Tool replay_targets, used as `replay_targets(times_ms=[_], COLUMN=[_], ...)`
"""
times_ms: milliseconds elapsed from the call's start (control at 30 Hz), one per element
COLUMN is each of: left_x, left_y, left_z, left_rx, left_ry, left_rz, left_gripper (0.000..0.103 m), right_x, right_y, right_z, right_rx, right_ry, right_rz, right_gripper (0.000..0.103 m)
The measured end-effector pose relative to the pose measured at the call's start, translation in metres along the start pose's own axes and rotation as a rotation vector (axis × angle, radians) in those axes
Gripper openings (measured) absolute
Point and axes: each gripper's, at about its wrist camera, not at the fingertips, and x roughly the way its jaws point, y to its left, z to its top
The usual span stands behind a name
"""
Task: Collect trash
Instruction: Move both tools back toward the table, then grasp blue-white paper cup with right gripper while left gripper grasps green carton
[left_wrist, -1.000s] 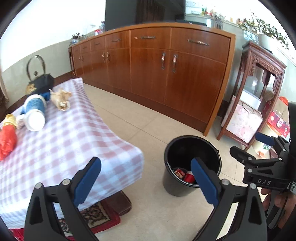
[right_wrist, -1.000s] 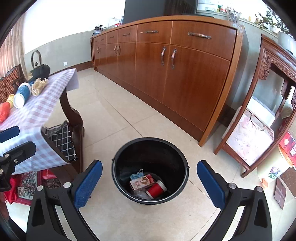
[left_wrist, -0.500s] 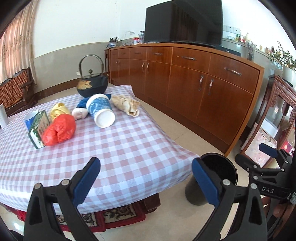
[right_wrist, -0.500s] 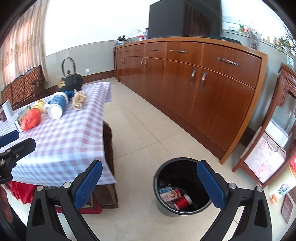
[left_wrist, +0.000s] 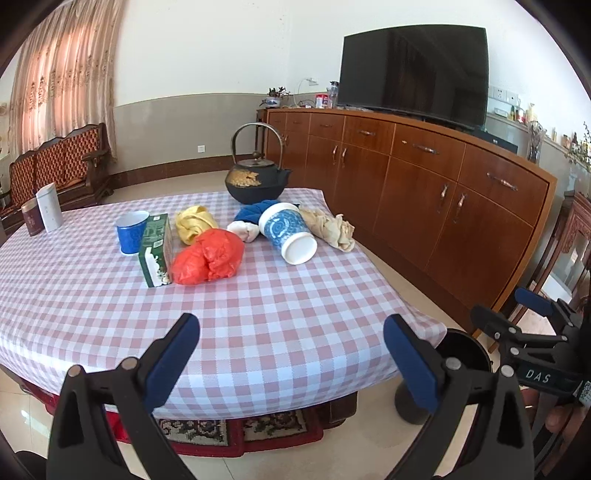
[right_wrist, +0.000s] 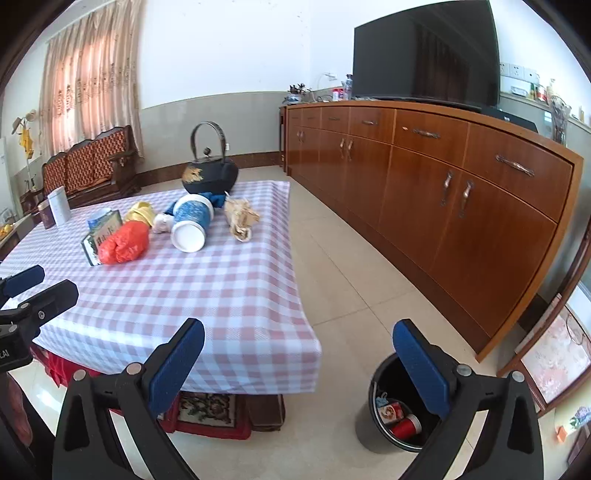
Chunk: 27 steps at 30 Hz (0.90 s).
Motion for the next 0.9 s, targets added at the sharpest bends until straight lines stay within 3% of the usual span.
replay_targets(times_ms=[233,433,900], left_x=[0.001,0.01,0.057], left_y=[0.033,0.061,0.113], left_z=[-0.001,-0.003,0.018], left_rx=[-0.014,-0.03,-0.119], left_ry=[-0.001,0.013,0.041], left_rz=[0.094,0.179,0.221], left_gripper=[0.1,0.1,0.09], right_x=[0.006,0.03,0.086], right_y=[0.02,0.046,0.106], right_z=[0.012,0.021,0.059], right_rx=[0.008,-0.037,-0.151], right_ry=[-0.028,0.049,0.073], right_rz=[0.075,0.111,0.177], right_gripper=[0.103,0.103,0.103])
